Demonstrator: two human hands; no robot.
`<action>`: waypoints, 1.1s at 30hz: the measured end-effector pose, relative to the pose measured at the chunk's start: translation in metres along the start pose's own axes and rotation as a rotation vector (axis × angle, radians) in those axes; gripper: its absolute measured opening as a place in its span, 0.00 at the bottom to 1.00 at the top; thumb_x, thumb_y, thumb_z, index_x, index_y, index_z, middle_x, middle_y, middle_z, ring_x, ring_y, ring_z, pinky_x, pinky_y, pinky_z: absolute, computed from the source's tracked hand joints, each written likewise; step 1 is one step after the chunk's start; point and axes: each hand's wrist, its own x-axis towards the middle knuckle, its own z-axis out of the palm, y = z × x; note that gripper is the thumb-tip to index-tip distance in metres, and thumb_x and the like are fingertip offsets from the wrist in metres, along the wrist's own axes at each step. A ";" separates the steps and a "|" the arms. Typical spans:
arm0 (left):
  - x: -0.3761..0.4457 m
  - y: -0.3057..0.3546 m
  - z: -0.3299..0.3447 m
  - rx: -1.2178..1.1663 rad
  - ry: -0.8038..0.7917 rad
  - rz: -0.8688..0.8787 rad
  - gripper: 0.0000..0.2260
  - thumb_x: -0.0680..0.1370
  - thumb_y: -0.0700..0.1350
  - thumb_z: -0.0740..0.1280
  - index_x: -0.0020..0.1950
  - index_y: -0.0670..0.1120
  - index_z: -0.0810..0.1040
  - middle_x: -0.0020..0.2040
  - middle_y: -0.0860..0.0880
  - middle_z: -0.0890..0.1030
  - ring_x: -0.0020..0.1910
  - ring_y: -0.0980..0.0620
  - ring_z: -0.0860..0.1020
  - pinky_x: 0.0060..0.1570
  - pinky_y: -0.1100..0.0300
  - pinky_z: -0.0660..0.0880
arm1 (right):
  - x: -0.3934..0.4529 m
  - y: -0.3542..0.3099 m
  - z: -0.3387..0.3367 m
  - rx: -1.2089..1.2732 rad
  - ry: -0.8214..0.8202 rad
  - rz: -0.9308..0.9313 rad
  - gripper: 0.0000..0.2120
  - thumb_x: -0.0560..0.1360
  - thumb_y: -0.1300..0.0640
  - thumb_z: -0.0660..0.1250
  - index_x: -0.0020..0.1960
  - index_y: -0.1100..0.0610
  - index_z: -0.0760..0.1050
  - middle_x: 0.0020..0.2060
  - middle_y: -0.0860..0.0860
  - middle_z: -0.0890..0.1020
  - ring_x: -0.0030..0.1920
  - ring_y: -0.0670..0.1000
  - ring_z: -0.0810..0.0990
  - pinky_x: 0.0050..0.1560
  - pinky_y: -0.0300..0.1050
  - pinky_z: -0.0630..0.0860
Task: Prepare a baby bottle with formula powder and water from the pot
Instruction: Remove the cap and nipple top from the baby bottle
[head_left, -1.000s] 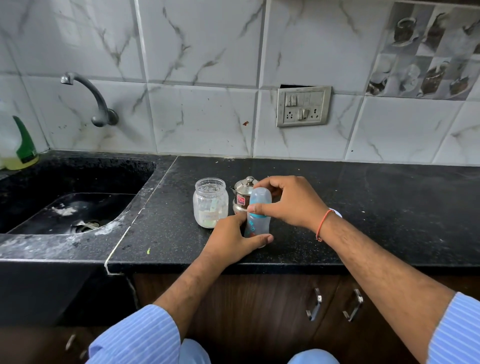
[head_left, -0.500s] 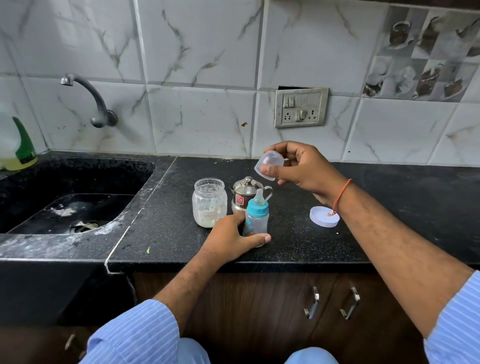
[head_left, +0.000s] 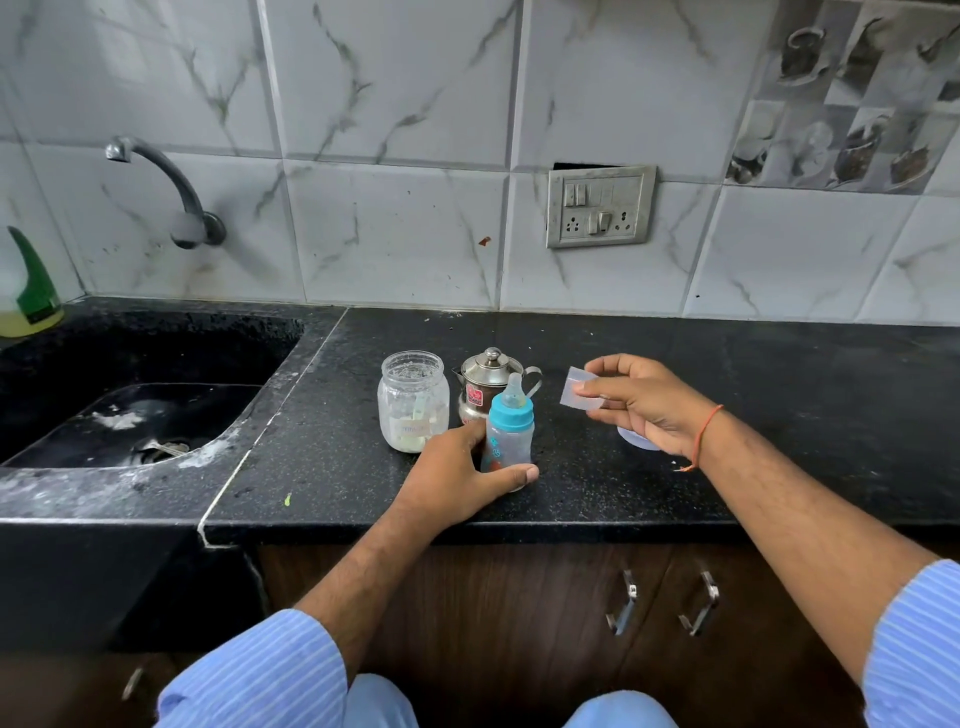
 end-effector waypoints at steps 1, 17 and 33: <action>0.000 0.000 0.000 0.000 -0.003 0.002 0.50 0.57 0.89 0.66 0.65 0.55 0.82 0.56 0.58 0.87 0.55 0.55 0.85 0.59 0.47 0.84 | 0.003 0.003 -0.001 0.013 -0.008 -0.003 0.18 0.75 0.63 0.78 0.62 0.54 0.80 0.65 0.60 0.83 0.58 0.56 0.84 0.60 0.50 0.84; 0.003 -0.006 0.004 0.016 0.031 0.013 0.41 0.63 0.85 0.70 0.62 0.56 0.83 0.53 0.57 0.88 0.53 0.54 0.85 0.56 0.44 0.84 | 0.045 0.023 -0.014 -0.501 0.234 -0.252 0.10 0.70 0.52 0.83 0.46 0.50 0.84 0.41 0.50 0.85 0.43 0.49 0.80 0.49 0.49 0.80; 0.008 -0.008 0.005 -0.065 0.014 0.020 0.34 0.66 0.74 0.80 0.64 0.55 0.85 0.54 0.61 0.88 0.55 0.61 0.84 0.58 0.56 0.83 | 0.049 0.037 -0.018 -0.904 0.298 -0.285 0.14 0.67 0.46 0.84 0.49 0.46 0.86 0.49 0.47 0.87 0.48 0.50 0.83 0.44 0.43 0.74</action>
